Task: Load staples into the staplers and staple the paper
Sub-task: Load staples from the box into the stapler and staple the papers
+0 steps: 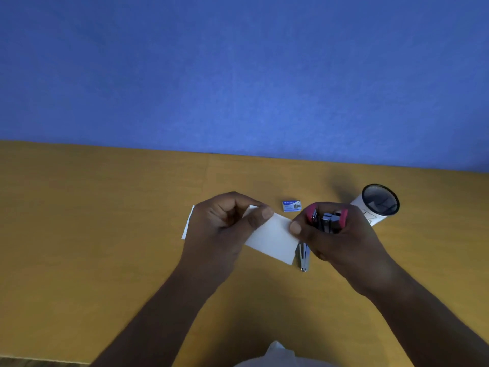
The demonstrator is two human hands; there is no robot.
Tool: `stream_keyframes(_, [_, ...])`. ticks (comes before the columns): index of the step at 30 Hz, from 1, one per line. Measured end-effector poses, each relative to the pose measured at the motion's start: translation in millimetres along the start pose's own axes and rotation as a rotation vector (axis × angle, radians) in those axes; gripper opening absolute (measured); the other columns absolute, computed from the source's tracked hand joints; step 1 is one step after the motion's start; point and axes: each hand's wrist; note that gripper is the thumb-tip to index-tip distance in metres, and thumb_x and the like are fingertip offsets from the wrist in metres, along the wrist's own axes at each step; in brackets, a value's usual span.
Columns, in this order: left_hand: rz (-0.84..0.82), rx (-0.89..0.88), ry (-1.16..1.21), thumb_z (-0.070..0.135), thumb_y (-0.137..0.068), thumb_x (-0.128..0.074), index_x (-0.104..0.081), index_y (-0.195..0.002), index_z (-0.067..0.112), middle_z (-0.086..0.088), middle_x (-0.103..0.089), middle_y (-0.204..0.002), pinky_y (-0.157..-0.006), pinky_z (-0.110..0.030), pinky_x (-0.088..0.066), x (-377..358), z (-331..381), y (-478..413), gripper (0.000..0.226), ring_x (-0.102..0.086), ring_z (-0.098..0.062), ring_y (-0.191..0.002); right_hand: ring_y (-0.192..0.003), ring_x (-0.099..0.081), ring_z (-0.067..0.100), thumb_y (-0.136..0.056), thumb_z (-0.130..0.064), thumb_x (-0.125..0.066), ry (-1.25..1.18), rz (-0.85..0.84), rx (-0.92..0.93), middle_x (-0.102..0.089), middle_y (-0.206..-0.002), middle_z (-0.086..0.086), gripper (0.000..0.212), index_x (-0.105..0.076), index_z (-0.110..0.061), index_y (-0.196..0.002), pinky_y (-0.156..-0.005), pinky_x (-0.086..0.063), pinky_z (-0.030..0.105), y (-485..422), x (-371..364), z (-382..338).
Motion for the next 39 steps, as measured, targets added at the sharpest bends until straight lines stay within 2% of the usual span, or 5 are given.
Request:
stream_keyframes(10, [0.056,0.376,0.376,0.029,-0.08,-0.079,-0.077,-0.097,0.011,-0.014,-0.076,-0.095,-0.071,-0.032,-0.058,-19.3,-21.2,14.7,0.025,-0.072,-0.023,-0.086,-0.042,-0.035,0.014,-0.071,-0.038,-0.074,-0.099,0.166,-0.159,-0.045,-0.044,-0.001,0.021,-0.069,-0.023,-0.057,-0.039,-0.031,0.021,1.1,-13.4,2.3])
stream_keyframes(15, [0.262,0.29,0.302,0.037,-0.075,-0.076,-0.075,-0.082,0.004,-0.02,-0.074,-0.083,-0.072,-0.045,-0.055,-16.5,-27.3,6.5,0.034,-0.068,-0.028,-0.075,-0.049,-0.04,0.016,-0.074,-0.062,-0.069,0.004,0.026,-0.314,-0.049,-0.055,0.0,0.044,-0.071,-0.018,-0.073,-0.044,-0.031,0.025,1.0,-10.2,4.3])
stream_keyframes(22, [0.046,0.098,-0.085,0.03,-0.09,-0.071,-0.073,-0.075,0.021,0.01,-0.064,-0.062,-0.054,-0.02,-0.044,-0.8,-21.6,-5.9,0.017,-0.054,-0.005,-0.059,-0.066,-0.053,0.015,-0.087,-0.052,-0.056,-0.217,-0.128,-0.294,-0.064,-0.073,-0.004,0.038,-0.078,-0.02,-0.087,-0.063,-0.045,0.033,-2.4,-1.1,3.3])
stream_keyframes(34, [-0.003,0.016,-0.167,0.036,-0.083,-0.071,-0.076,-0.08,0.014,-0.021,-0.069,-0.075,-0.061,-0.057,-0.052,2.4,-12.7,-7.2,0.023,-0.063,-0.044,-0.074,-0.066,-0.052,0.023,-0.076,-0.032,-0.076,-0.133,-0.169,-0.152,-0.064,-0.084,0.025,0.031,-0.074,-0.011,-0.099,-0.058,-0.046,0.034,-3.5,-6.8,-0.2])
stream_keyframes(39, [-0.066,0.054,-0.134,0.037,-0.083,-0.072,-0.076,-0.081,0.009,-0.029,-0.067,-0.08,-0.063,-0.061,-0.051,4.8,-11.9,-9.8,0.028,-0.061,-0.05,-0.077,-0.061,-0.054,0.01,-0.08,-0.027,-0.073,-0.037,-0.185,-0.154,-0.064,-0.068,-0.004,0.006,-0.076,-0.022,-0.082,-0.058,-0.045,0.031,-4.6,-5.9,0.7])
Point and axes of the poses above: each hand's wrist, its own y-axis away from the middle knuckle, its own x-axis out of the back of the hand, z = x × y
